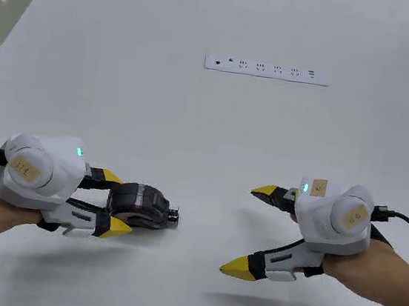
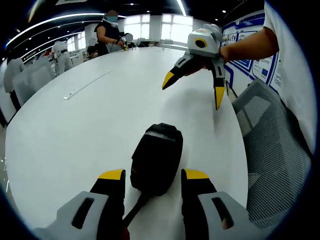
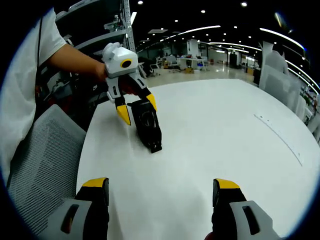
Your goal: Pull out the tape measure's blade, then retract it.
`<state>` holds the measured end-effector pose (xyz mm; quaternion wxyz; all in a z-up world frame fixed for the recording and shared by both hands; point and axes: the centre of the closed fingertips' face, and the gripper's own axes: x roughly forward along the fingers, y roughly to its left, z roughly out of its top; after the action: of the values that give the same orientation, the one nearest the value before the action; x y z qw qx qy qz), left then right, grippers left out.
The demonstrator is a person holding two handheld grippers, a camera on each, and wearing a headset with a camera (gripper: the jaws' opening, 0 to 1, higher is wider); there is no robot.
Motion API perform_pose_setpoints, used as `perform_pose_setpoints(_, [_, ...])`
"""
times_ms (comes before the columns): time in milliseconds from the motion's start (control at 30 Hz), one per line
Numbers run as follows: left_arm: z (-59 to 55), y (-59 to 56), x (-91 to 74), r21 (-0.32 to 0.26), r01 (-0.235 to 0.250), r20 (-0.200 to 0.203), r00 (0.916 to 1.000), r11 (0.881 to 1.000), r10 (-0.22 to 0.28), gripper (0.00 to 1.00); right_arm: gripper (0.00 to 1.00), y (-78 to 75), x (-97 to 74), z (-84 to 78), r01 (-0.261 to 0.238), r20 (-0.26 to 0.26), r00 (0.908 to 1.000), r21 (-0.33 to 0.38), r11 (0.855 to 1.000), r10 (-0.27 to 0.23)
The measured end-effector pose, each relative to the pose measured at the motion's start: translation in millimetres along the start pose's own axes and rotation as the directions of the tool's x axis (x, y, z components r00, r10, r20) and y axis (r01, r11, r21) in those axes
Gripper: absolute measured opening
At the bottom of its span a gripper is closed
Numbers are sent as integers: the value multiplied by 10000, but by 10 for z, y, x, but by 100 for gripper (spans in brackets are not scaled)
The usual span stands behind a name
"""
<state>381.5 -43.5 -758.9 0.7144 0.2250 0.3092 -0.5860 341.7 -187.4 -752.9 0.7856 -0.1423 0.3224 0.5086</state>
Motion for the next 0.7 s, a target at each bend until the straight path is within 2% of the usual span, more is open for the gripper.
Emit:
perform_pose_setpoints(200, [-24,-17,50,124,133,-93,9999,9998,-132,33,85,8,32,3,-46,11,10000,-65,10000,46])
perform_pose_setpoints(267, [-27,-5,63,230,5,-100,10000,9997,-2,30,84,16,43,6,-76,29,10000,-59,10000,76])
perform_pose_setpoints(367, [-19,-8,62,181,31,-71,10000,9998,-30,30,78,11,58,-5,-94,-30,10000,-196,9998,94])
perform_pose_setpoints(700, [-23,-26,71,272,120,-137,9998,9996,-116,29,74,-11,212,88,-114,326,9994,-292,9995,124])
